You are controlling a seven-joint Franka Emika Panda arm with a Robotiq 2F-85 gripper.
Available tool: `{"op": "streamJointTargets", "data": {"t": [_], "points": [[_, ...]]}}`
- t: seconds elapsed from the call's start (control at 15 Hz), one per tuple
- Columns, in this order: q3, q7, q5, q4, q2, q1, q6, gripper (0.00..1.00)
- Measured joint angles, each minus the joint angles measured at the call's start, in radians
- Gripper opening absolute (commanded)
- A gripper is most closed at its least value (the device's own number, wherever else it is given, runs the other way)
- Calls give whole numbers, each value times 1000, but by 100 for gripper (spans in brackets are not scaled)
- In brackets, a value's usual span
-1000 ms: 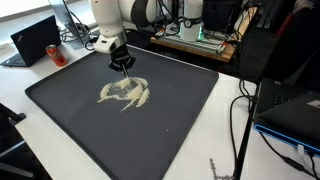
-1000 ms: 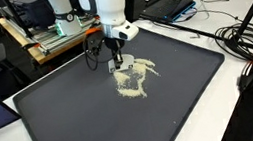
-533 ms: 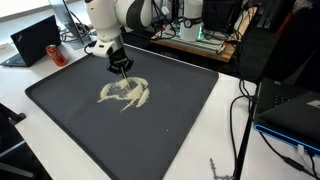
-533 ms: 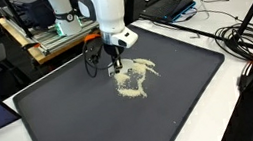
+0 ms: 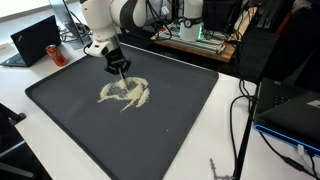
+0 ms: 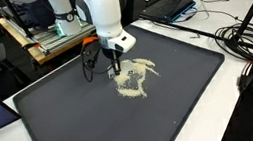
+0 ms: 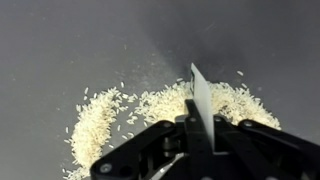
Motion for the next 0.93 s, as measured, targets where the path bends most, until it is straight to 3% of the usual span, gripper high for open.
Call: {"op": "streamJointTargets", "data": {"t": [0.93], "points": [[-8, 114, 59, 127, 70, -32, -63, 1]]}}
